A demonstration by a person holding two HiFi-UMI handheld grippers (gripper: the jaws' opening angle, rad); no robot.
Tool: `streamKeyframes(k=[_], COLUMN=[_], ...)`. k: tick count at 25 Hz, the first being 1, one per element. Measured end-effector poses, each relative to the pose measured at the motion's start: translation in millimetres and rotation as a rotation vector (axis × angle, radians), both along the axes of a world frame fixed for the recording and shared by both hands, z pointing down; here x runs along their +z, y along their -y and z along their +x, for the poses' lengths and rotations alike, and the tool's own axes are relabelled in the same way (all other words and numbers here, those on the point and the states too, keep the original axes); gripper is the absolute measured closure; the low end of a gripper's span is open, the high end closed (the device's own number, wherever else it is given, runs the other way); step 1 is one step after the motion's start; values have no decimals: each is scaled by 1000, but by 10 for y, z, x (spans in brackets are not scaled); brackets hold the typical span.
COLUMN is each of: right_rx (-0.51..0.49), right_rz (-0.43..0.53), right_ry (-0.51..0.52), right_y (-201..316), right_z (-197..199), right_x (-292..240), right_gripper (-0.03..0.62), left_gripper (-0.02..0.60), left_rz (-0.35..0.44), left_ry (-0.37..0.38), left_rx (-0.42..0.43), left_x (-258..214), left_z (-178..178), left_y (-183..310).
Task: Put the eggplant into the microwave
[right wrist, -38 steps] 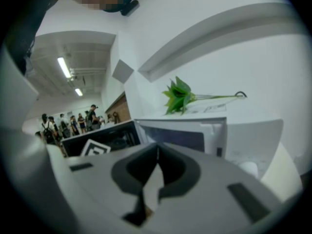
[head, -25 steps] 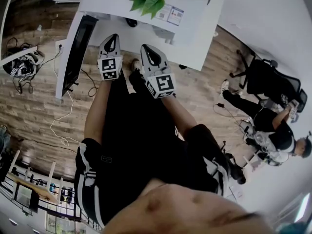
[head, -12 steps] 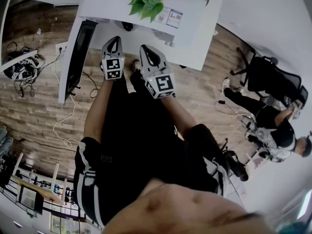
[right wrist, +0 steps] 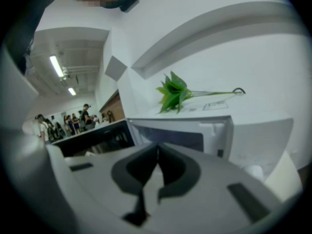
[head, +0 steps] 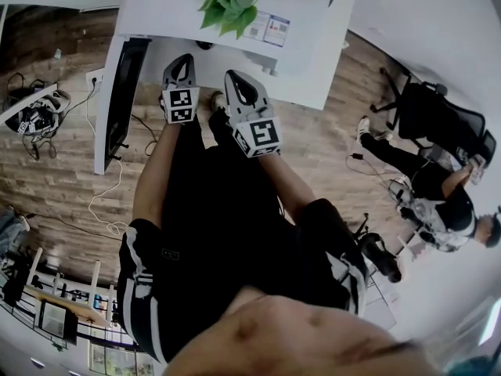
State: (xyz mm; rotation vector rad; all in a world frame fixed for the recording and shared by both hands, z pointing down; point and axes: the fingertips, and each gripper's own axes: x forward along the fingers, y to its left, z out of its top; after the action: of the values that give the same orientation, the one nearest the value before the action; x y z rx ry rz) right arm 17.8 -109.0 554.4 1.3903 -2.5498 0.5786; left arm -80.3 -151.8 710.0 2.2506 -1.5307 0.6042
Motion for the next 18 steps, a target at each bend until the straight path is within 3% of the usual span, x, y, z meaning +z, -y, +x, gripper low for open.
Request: streamKeyframes(k=[18], right_rx=[37], right_rz=[-14], right_ry=[-3], right_y=[134], right_z=[150], right_x=[28], right_gripper=[562], left_gripper=[549], left_rz=[-6], left_ry=[7], left_rx=[25], left_x=[17], left_z=[114], left_y=[302])
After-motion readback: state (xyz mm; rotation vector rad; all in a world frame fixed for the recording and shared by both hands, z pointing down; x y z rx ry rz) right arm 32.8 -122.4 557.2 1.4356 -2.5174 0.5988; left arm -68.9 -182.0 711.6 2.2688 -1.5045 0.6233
